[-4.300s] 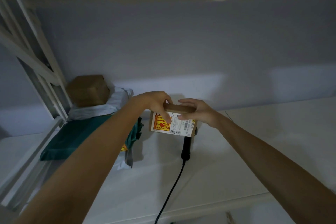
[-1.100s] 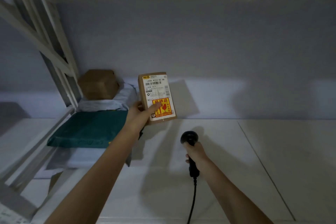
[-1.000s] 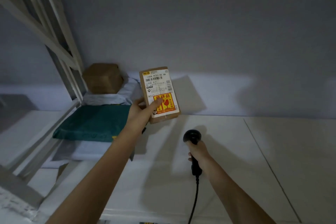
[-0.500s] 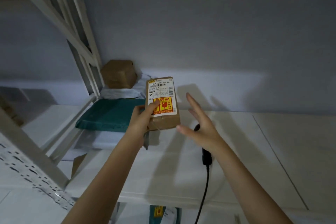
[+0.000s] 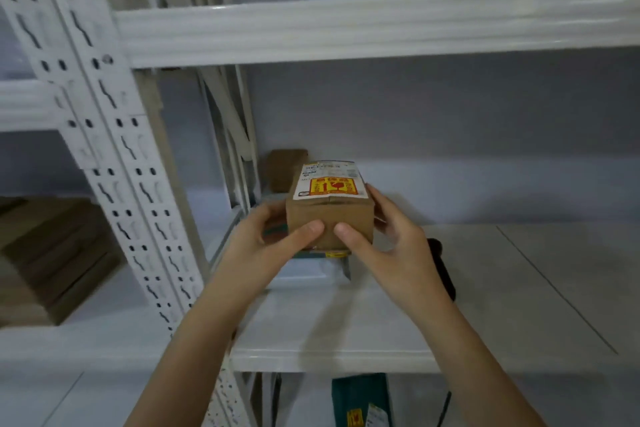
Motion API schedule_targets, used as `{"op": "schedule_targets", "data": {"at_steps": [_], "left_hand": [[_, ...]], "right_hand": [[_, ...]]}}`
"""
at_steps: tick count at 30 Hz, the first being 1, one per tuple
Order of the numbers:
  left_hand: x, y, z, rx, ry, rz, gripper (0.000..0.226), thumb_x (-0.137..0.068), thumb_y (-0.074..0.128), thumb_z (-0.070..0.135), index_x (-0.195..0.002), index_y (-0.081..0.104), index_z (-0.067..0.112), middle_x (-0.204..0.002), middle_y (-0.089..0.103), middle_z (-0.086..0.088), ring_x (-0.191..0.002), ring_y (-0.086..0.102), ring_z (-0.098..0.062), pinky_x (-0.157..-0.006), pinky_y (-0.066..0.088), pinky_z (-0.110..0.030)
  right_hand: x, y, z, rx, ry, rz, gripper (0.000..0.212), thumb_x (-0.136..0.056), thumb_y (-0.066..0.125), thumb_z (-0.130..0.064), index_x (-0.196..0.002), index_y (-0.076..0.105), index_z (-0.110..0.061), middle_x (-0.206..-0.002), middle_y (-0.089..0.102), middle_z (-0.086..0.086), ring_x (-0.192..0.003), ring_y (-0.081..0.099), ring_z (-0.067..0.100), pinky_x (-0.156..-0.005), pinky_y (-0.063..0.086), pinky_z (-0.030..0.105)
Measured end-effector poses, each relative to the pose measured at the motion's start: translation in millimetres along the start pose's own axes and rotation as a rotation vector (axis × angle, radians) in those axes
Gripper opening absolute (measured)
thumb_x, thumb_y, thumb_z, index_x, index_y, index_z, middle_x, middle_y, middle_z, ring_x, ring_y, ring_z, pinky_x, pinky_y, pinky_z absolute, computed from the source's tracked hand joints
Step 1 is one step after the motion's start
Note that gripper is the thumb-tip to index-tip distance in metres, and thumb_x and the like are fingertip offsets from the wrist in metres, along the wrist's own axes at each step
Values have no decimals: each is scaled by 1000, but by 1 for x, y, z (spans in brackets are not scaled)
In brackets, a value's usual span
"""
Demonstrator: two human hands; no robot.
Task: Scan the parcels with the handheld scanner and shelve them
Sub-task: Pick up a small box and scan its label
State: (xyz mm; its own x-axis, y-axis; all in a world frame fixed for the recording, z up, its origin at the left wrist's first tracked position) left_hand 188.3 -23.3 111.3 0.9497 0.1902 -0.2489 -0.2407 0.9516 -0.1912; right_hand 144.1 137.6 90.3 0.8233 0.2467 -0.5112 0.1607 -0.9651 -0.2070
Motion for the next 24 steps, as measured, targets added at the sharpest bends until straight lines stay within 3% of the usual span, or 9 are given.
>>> {"op": "schedule_targets", "data": {"at_steps": [3,5,9,12,14,18,20,24], "left_hand": [[23,-38,31,-39,126,56,62,-54,74,50,-109,60,22,-97,70,10,-86,66,5,-68,54,-11],[35,-63,53,-80,210,108,64,-54,78,60,-108,63,27,-97,72,12,-90,67,3,-72,55,-15],[52,-99,98,-57,361,143,58,-53,70,56,-104,66,29,-99,73,16,-93,68,-1,-71,54,-14],[55,-113,134,-42,459,180,56,-56,77,51,-105,68,26,-98,74,10,-90,69,-3,-70,54,-14],[47,-121,156,-74,490,238,55,-56,65,55,-104,67,28,-94,74,11,-87,68,0,-67,52,-12],[15,-139,181,-118,513,317,53,-64,67,52,-109,66,23,-97,72,8,-92,68,-6,-84,51,-25],[-5,-146,184,-161,505,334,43,-74,70,44,-110,66,21,-99,71,6,-95,67,-10,-90,51,-31],[-43,-155,179,-180,462,333,22,-81,69,36,-101,65,26,-97,70,5,-93,67,-10,-92,52,-32]], "right_hand": [[11,19,-53,9,-84,16,48,-73,65,-56,-117,46,-52,-113,61,-27,-108,54,-12,-82,46,4],[14,28,-86,6,-167,35,46,-75,60,-56,-119,51,-47,-110,64,-27,-107,58,-8,-83,50,11],[12,36,-142,-13,-336,95,40,-76,57,-49,-115,56,-42,-106,66,-30,-103,61,-7,-82,47,6],[-4,40,-176,-37,-398,114,48,-76,57,-52,-120,59,-33,-109,68,-19,-108,61,1,-94,49,21],[-23,45,-194,-24,-418,93,49,-79,56,-53,-122,60,-28,-112,67,-14,-110,60,4,-96,49,29],[-72,53,-213,39,-425,62,41,-89,55,-44,-123,58,-22,-112,66,-8,-106,60,5,-91,52,27],[-96,57,-213,83,-414,64,44,-89,54,-44,-125,58,-20,-113,66,-9,-104,61,6,-89,52,22],[-134,67,-201,188,-385,39,49,-88,52,-50,-127,56,-20,-116,65,-5,-105,61,10,-92,52,32]]}}
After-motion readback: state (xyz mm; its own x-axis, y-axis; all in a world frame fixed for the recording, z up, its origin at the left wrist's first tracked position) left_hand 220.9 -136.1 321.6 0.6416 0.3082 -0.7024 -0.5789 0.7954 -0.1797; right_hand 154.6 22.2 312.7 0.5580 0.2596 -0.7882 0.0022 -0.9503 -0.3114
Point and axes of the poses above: each hand's wrist, its own x-axis away from the middle knuckle, its own y-axis out of the palm, z = x × y, the point moved 2 cm from there along -x, towards the middle knuckle
